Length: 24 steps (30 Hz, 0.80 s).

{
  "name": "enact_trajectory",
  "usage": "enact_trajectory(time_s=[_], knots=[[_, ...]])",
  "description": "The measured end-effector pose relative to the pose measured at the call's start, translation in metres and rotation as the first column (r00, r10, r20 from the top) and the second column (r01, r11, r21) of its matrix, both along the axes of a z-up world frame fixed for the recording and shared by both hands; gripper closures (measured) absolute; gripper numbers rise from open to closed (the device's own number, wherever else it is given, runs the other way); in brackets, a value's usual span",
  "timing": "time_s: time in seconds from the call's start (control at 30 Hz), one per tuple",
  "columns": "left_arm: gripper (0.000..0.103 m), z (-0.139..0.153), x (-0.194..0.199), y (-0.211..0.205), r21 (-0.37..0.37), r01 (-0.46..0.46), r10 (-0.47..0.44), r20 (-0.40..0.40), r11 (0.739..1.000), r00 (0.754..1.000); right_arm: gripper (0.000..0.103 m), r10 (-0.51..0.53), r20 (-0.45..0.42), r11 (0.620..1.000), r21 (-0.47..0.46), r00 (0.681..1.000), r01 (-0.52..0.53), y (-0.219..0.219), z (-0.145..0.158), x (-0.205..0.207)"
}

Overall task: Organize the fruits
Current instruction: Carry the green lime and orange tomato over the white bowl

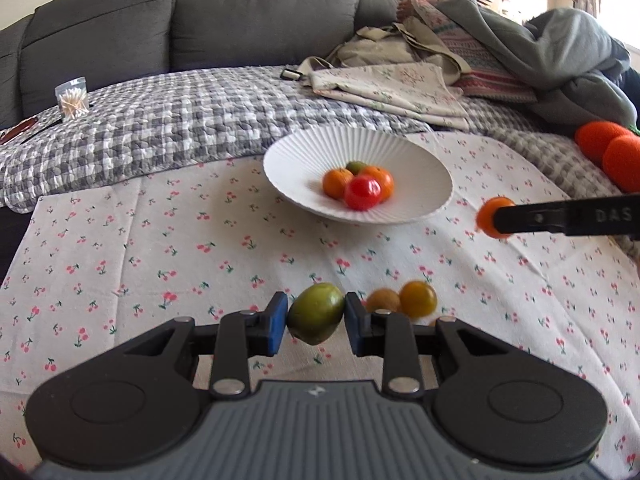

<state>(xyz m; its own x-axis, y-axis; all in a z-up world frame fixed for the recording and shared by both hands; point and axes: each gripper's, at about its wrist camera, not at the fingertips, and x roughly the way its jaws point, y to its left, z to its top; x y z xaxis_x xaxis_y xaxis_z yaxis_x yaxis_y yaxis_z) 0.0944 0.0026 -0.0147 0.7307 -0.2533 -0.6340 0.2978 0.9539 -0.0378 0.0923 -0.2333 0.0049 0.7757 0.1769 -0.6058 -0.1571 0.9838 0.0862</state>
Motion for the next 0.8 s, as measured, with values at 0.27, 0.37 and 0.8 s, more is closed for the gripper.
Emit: enact_trajectory(time_s=[0.27,0.37,0.8], knots=[[0.074,0.012,0.015,0.002,-0.032,-0.032,0.034,0.046,0.999,0.998,0.075,-0.018,0.033,1.0,0.019,0.999,0.017,-0.011,0.012,0.0],[0.074,0.016,0.023,0.0,-0.033,-0.034,0.036,0.065,0.999,0.997,0.075,-0.021,0.045,0.999,0.027,0.999,0.02,-0.015,0.015,0.002],[0.074,0.019,0.067,-0.03,-0.044,-0.016,0.021,0.1,0.999,0.995,0.075,-0.022,0.081,0.999,0.034,0.996,0.019,-0.025,0.013,0.033]])
